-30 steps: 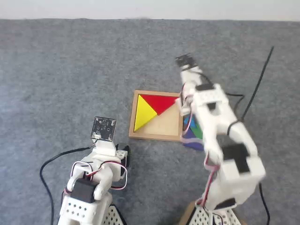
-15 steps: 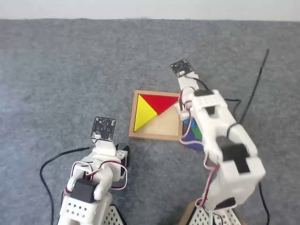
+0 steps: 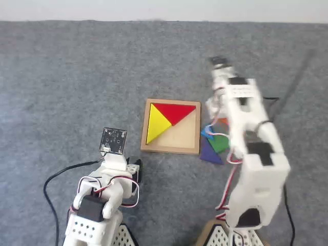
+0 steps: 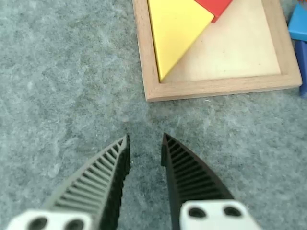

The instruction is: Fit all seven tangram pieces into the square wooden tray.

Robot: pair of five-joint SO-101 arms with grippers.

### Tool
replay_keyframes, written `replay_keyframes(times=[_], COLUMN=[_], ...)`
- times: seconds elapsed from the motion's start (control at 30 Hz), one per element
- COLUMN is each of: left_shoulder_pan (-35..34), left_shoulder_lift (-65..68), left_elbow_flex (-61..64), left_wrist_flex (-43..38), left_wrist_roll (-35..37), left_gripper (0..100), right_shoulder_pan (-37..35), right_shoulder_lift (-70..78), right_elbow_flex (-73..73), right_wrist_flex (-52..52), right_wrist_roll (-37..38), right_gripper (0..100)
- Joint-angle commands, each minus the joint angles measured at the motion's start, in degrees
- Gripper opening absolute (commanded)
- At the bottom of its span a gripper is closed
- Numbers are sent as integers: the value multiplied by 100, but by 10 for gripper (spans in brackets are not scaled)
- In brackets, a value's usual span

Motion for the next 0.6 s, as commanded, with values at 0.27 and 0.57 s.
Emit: replay_keyframes(times=[0.27,0.57], left_shoulder_pan=[9,9], left_shoulder_lift=[-97,-97], left_elbow_flex=[-66,-66], left_wrist_flex=[9,9], left_wrist_roll=[35,35], left_gripper=[105,105], right_shoulder_pan=[145,-462], right_shoulder_lift=[-2844,-2114], right_elbow_flex=[2171,2145], right_wrist_flex=[-1780,-1895], right_wrist_roll=[-9,440], right_gripper=[186,194])
